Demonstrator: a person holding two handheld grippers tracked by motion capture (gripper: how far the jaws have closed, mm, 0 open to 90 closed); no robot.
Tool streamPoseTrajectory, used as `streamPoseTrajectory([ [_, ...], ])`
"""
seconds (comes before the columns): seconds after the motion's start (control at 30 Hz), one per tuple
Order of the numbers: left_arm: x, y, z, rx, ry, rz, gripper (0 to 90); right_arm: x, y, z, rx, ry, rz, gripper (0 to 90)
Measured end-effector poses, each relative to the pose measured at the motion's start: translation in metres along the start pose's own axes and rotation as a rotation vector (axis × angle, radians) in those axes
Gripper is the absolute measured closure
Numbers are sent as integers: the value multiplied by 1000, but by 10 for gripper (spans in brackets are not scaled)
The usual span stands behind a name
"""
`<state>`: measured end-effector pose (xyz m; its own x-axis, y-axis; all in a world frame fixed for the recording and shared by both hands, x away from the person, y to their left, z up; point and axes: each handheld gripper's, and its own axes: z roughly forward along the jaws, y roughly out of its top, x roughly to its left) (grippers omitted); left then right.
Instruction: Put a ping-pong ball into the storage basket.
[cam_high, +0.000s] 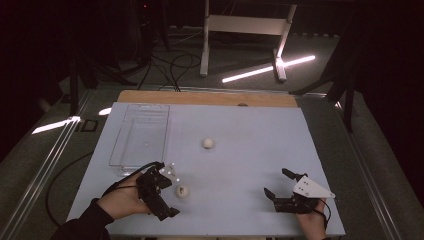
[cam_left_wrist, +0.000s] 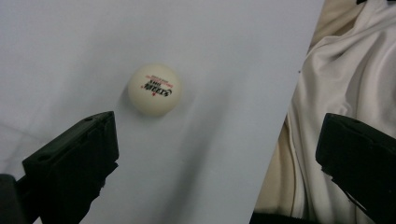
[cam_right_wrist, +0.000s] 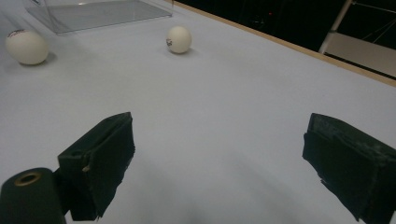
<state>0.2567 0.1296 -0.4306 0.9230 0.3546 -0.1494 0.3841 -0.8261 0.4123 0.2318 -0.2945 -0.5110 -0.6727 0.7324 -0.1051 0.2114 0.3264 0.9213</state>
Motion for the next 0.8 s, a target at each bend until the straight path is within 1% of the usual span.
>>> streamPoseTrajectory([
  [0.07, 0, 2, 0, -5, -4, 10, 5, 0, 0, 0, 1, 1, 1, 92],
  [0.1, 0, 4, 0, -13, 6, 10, 5, 0, 0, 0, 1, 2, 2, 92],
  [0.13, 0, 4, 0, -13, 6, 10, 5, 0, 0, 0, 1, 2, 2, 92],
  [0.17, 1, 5, -1, -28, -5, 20, 5, 0, 0, 0, 0, 3, 3, 92],
  [0.2, 1, 6, -1, -38, -1, 18, 5, 0, 0, 0, 0, 3, 1, 92],
  [0.27, 1, 8, -1, -41, -2, 27, 5, 0, 0, 0, 0, 2, 0, 92],
  [0.33, 1, 9, 0, -47, 1, 25, 5, 0, 0, 0, -1, 3, 1, 92],
  [0.37, 1, 11, 1, -47, 1, 33, 5, 0, 0, 0, 0, 3, 4, 92],
  [0.43, 3, 12, 2, -50, -4, 28, 5, 0, 0, 0, -1, 4, 2, 92],
  [0.47, 4, 12, 3, -49, 0, 27, 5, 0, 0, 0, -1, 4, 0, 92],
  [0.5, 5, 12, 5, -48, -7, 26, 5, 0, 0, 0, -1, 4, 0, 92],
  [0.57, 6, 12, 6, -46, 7, 23, 5, 0, 0, 0, 0, 4, 1, 92],
  [0.6, 8, 13, 8, -40, 2, 18, 5, 0, 0, 0, 1, 3, 2, 92],
  [0.67, 9, 13, 11, -29, 22, 16, 5, 0, 0, 0, -1, -2, 0, 92],
  [0.7, 9, 13, 12, -19, 21, 21, 5, -1, 0, 0, -2, 0, 2, 92],
  [0.77, 9, 14, 15, -14, 22, 27, 5, -1, 0, 0, -2, -1, 1, 92],
  [0.8, 9, 14, 16, -9, 17, 28, 5, -1, 0, 0, -2, -1, 2, 92],
])
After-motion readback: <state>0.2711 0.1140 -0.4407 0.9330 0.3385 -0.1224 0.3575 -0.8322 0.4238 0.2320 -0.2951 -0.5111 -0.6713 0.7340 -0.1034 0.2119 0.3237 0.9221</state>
